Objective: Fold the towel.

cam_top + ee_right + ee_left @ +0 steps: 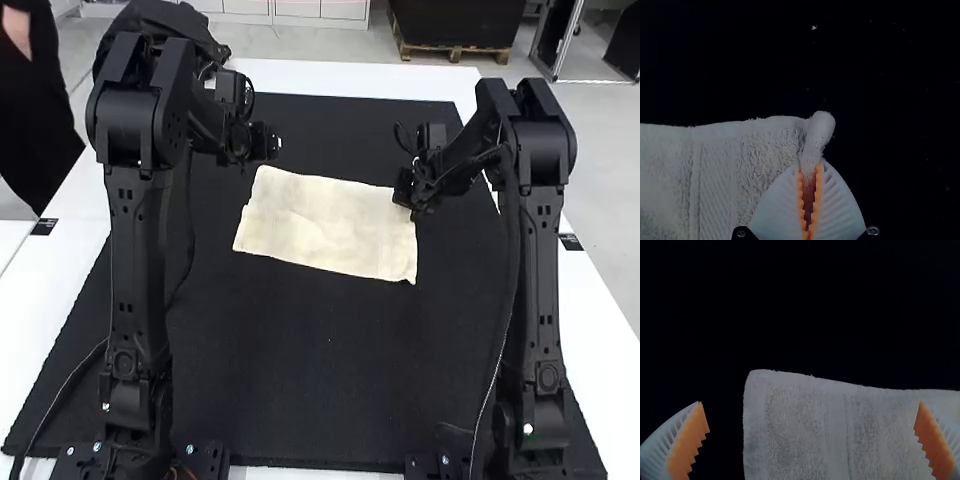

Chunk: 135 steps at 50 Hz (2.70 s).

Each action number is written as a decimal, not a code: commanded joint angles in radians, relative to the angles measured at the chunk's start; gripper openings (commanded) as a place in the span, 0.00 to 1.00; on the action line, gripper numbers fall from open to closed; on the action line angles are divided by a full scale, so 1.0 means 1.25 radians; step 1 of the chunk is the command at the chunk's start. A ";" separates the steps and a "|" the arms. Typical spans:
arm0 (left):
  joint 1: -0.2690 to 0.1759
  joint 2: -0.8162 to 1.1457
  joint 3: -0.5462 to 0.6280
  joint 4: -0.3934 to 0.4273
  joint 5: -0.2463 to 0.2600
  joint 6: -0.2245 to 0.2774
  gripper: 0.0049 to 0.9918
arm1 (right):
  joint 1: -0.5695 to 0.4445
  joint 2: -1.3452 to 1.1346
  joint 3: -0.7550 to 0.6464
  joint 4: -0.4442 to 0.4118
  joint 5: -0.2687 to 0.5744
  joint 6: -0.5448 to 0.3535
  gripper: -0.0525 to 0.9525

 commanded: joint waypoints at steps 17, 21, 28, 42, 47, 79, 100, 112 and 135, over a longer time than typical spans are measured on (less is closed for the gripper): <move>0.043 0.087 0.056 -0.021 0.106 0.004 0.98 | 0.039 0.045 -0.039 -0.013 -0.094 0.008 0.05; 0.049 0.111 0.076 -0.029 0.107 0.002 0.98 | 0.039 0.044 -0.042 -0.013 -0.094 0.008 0.05; 0.059 0.154 0.126 -0.076 0.107 0.006 0.98 | 0.037 0.032 -0.051 -0.013 -0.096 0.008 0.05; 0.060 0.155 0.141 -0.144 0.121 0.015 0.98 | 0.028 0.017 -0.071 0.007 -0.096 0.008 0.05; 0.056 0.143 0.141 -0.150 0.122 0.015 0.98 | 0.024 0.015 -0.071 0.007 -0.096 0.008 0.05; 0.022 0.127 0.152 -0.103 0.116 0.010 0.98 | 0.021 -0.002 -0.093 0.009 -0.101 0.007 0.05; 0.019 0.161 0.180 -0.078 0.102 0.004 0.98 | 0.023 -0.016 -0.106 0.009 -0.108 0.006 0.05; 0.021 0.192 0.222 -0.082 0.093 0.001 0.98 | 0.023 -0.021 -0.111 0.009 -0.112 0.005 0.05; 0.024 0.241 0.246 -0.088 0.082 -0.002 0.98 | 0.022 -0.024 -0.115 0.010 -0.117 0.004 0.05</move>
